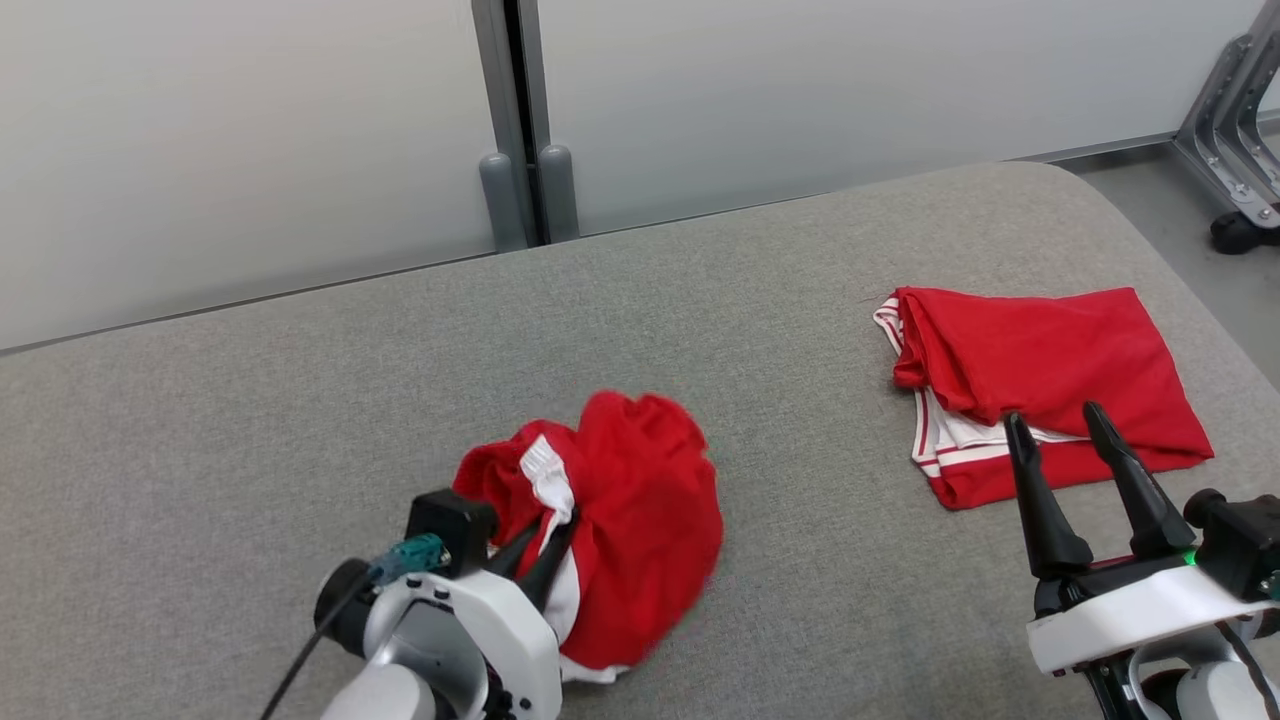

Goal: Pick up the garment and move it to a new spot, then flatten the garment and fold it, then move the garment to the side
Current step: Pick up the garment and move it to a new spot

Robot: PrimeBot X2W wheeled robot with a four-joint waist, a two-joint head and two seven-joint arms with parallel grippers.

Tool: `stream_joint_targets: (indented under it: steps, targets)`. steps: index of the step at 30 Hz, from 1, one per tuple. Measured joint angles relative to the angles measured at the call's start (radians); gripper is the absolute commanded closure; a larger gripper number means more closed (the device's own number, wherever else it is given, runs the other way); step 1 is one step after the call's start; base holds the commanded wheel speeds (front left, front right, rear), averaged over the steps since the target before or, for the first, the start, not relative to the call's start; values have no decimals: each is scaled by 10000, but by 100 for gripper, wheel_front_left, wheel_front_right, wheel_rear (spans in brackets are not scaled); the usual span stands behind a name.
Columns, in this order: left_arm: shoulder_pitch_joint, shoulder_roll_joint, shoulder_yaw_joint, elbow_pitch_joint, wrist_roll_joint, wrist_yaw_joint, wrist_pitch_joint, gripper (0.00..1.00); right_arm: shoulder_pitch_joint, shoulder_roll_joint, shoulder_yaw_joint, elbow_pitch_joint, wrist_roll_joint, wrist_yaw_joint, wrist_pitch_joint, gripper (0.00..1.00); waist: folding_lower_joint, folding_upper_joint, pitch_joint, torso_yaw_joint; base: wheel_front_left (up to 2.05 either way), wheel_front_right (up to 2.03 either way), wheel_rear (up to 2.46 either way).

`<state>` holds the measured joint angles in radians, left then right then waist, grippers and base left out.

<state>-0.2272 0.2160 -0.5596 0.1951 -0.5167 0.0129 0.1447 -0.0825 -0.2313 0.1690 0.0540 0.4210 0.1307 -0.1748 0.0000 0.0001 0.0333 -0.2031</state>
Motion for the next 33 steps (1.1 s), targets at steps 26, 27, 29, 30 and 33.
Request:
stream_joint_targets:
  steps: [26,27,29,30,33]
  targets:
    - [-284,439,462,-13,54,336,-1216,0,434,17,15,-117,-61,0,268,0,0,0,-450,1224,0,0,0]
    - [-167,610,587,-339,56,487,-1185,0,475,15,-4,-134,-67,0,284,0,0,0,-470,1290,0,0,0]
    - [150,911,844,-1012,63,803,-1191,0,529,17,-8,-186,-73,0,297,0,1,0,-504,1401,0,0,0]
    - [328,1012,1045,-1390,67,943,-1404,0,546,17,-23,-217,-82,0,309,0,0,0,-515,1444,0,0,0]
    - [787,1463,1436,-2268,265,1294,-1814,0,590,23,-98,-322,-92,0,326,0,0,0,-508,1532,0,0,0]
